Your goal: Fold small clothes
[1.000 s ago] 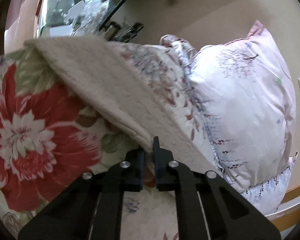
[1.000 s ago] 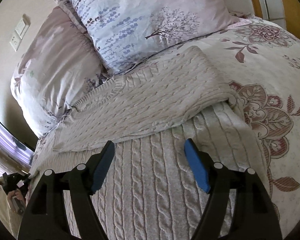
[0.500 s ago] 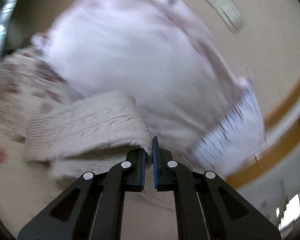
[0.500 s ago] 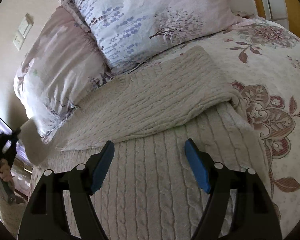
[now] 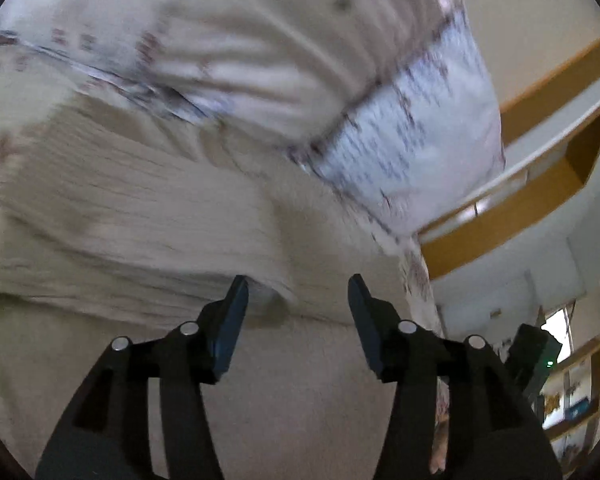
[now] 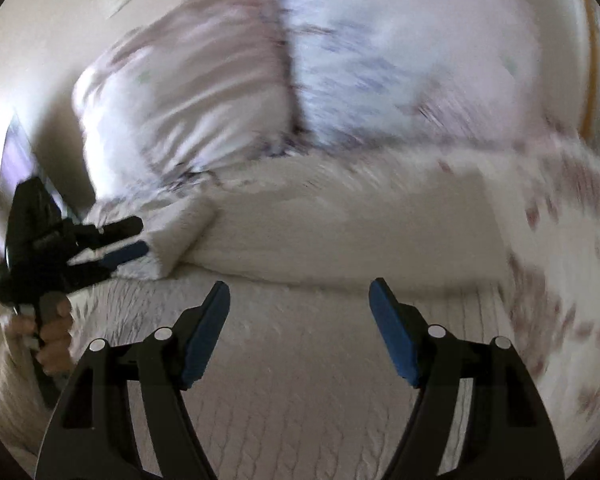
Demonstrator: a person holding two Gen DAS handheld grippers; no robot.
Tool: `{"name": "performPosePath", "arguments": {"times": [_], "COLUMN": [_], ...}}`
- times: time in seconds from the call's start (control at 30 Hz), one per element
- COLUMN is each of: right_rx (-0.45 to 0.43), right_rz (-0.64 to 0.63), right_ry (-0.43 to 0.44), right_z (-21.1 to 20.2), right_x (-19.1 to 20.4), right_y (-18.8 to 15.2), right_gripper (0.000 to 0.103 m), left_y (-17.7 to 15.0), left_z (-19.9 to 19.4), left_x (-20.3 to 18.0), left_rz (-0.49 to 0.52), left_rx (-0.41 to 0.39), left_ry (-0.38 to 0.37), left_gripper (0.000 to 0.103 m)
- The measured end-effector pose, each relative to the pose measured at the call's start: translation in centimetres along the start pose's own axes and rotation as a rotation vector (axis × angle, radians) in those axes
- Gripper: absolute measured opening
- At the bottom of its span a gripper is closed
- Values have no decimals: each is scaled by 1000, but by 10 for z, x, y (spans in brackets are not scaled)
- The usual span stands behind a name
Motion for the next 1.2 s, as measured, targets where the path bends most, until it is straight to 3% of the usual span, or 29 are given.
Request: {"name": "performPosePath", "arguments": {"times": [0.17, 0.33, 0.43, 0.57, 0.67, 0.73, 0.8, 0.93, 1.07, 1.13, 1.2], "right_rx": [-22, 28, 78, 114, 131, 136, 123, 51, -24, 11, 88], "right_rz": [-297, -499, -599, -704, -714, -693, -639, -406, -13, 194, 305], "right_ry": [178, 287, 285, 220, 165, 145, 135, 109, 10, -6, -4], "right_z": [19, 63, 92, 122, 137, 142, 141, 122, 88, 76, 76], "right_x": [89, 164, 195, 209, 207, 203, 195, 159, 74, 28, 4], "right_y": [19, 7, -15, -37, -42, -42, -37, -17, 6, -4, -22], "right_gripper": [64, 57, 54, 52, 36, 15, 8, 8, 8, 8, 8], "left_y": [15, 18, 16, 15, 15, 14, 14, 14, 13, 12, 11], "left_z": [-36, -42, -46, -46, -45, -45, -46, -46, -44, -43, -42], "left_x": [52, 86, 99, 102, 101, 102, 103, 103, 99, 97, 95], "left_rz": [-102, -156, -189, -199, -198, -195, -192, -183, -157, -138, -123], "left_rx": [-74, -86, -84, -87, -91, -91, -89, -86, -86, -81, -80], "left_ry": [96, 173, 172, 160, 156, 155, 158, 166, 180, 183, 185], "left_gripper": [47, 46, 42, 42, 41, 41, 40, 39, 39, 39, 42]}}
Point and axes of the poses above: each gripper's, at about its wrist camera, not at the fingertips, and z roughly the way its jaws point, x to its left, y to its top, the point moved 3 cm from there along z, roughly the way its jaws point, and after that the axes turned 15 degrees about -x, right-handed, at the moved point
